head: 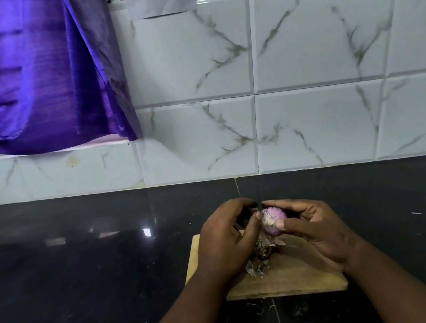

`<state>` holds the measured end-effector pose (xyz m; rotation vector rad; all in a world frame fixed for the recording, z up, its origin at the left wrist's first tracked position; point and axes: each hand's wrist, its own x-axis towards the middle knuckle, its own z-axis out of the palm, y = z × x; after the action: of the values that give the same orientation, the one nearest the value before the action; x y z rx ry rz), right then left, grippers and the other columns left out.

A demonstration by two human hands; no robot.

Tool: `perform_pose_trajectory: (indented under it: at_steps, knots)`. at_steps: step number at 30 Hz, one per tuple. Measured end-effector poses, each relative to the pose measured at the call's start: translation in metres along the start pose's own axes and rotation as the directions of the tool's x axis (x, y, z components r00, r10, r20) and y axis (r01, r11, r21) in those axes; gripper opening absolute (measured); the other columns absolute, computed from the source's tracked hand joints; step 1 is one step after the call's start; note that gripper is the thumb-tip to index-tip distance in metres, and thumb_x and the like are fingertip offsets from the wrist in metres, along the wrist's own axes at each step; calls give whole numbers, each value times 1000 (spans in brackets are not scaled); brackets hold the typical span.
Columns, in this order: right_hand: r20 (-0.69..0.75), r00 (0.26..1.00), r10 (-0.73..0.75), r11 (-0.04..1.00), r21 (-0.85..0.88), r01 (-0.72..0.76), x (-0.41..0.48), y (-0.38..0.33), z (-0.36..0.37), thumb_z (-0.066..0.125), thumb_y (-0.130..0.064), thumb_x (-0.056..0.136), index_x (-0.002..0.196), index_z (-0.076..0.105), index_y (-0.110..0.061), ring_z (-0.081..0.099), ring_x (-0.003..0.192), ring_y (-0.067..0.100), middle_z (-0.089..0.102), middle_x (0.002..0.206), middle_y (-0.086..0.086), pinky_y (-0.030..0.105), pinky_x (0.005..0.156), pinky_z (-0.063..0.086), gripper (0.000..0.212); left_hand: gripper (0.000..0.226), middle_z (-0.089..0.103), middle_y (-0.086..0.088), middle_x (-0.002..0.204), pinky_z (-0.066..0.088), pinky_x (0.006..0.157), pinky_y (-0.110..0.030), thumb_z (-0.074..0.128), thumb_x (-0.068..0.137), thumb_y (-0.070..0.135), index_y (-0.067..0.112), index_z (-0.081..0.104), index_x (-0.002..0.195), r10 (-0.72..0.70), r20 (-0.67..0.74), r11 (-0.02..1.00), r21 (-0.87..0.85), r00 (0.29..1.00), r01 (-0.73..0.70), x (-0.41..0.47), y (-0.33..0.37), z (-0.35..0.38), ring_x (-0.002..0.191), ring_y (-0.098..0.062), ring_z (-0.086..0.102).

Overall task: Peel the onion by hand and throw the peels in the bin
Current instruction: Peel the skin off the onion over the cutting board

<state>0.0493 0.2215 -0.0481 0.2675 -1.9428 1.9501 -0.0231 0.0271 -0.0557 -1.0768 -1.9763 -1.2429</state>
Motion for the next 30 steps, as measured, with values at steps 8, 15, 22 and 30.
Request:
perform_pose_trajectory:
  at_steps: [8,15,22,30]
  knots:
    - [23,1000,-19,995,-94,21,0,-2,1,80,-6,76,117,77,-12,72,114,26,78,118,8,38,98,58,41,15,76,10,97,52,72,-12,75,93,23,20,79,108,75,49,991,106,996,-80,0,3,-2,84,-1,67]
    - [45,999,-13,998,-65,16,0,-2,2,83,-6,74,117,78,-14,71,116,29,77,119,10,41,101,57,44,11,73,10,91,55,68,-24,75,90,18,21,75,100,17,11,991,134,1000,-18,1,2,-2,80,-3,63]
    - [12,1000,-2,995,98,1,0,-5,1,89,-16,67,118,77,-11,70,116,35,75,121,18,40,97,59,53,22,73,18,95,46,70,-14,59,88,28,30,78,99,-126,16,978,172,992,122,0,3,-3,87,-1,65]
    - [0,1000,21,992,121,-21,0,-7,3,79,1,77,117,76,-9,71,113,39,75,118,22,37,90,62,42,17,69,15,101,54,74,-24,72,91,21,25,74,108,59,-21,995,83,998,-57,1,7,-2,90,-2,65]
